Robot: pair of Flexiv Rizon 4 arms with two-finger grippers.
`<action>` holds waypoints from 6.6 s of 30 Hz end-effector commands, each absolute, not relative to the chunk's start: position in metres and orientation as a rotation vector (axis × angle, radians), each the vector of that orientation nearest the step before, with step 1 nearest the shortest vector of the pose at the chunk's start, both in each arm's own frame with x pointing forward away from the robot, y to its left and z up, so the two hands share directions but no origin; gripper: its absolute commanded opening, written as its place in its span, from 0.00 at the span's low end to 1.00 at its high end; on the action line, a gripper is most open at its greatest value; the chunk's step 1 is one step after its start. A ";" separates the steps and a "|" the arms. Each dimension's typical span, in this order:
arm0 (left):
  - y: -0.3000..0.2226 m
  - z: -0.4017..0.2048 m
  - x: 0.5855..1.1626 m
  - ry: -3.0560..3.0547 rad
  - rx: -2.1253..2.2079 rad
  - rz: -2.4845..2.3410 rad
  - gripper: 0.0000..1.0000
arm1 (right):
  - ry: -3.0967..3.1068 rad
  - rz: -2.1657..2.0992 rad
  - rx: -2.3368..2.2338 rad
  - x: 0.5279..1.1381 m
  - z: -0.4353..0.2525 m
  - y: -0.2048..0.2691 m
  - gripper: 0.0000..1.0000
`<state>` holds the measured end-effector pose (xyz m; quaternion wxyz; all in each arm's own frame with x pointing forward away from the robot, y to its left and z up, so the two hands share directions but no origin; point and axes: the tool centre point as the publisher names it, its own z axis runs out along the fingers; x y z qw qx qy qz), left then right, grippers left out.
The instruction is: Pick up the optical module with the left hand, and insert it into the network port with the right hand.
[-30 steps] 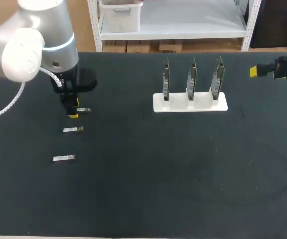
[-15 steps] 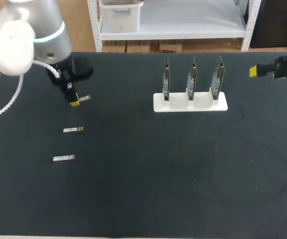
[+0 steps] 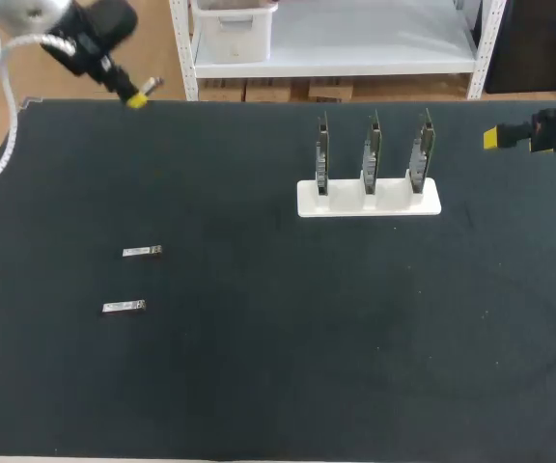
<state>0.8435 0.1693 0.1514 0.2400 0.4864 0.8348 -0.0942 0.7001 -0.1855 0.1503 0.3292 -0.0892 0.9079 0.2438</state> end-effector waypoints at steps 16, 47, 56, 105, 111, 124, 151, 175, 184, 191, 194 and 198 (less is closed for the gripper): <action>0.051 0.219 0.821 1.708 1.033 -0.720 0.00 | 2.375 0.634 -0.231 0.700 0.150 -0.185 1.00; -0.085 0.198 0.774 1.389 1.304 -1.181 0.00 | 2.375 0.634 -0.231 0.700 0.150 -0.185 1.00; -0.099 0.191 0.771 1.390 1.264 -1.220 0.00 | 2.375 0.634 -0.231 0.700 0.150 -0.185 1.00; -0.114 0.151 0.780 1.350 1.241 -1.257 0.00 | 2.375 0.634 -0.231 0.700 0.150 -0.185 1.00; -0.112 0.149 0.782 1.363 1.248 -1.231 0.00 | 2.375 0.634 -0.231 0.700 0.150 -0.185 1.00; -0.107 0.144 0.784 1.393 1.223 -1.233 0.00 | 2.375 0.634 -0.231 0.700 0.150 -0.185 1.00; -0.105 0.143 0.784 1.393 1.210 -1.237 0.00 | 2.375 0.634 -0.231 0.700 0.150 -0.185 1.00; -0.105 0.143 0.784 1.393 1.210 -1.237 0.00 | 1.862 1.005 -1.320 0.784 0.204 -0.119 1.00; -0.105 0.143 0.784 1.393 1.210 -1.237 0.00 | 1.695 1.125 -1.598 0.797 0.203 -0.064 1.00; -0.105 0.143 0.784 1.393 1.210 -1.237 0.00 | 1.624 1.158 -1.695 0.795 0.197 -0.035 1.00; -0.105 0.143 0.784 1.393 1.210 -1.237 0.00 | 1.604 1.178 -1.715 0.795 0.197 -0.026 1.00; -0.105 0.143 0.784 1.393 1.210 -1.237 0.00 | 1.587 1.202 -1.713 0.796 0.196 -0.017 1.00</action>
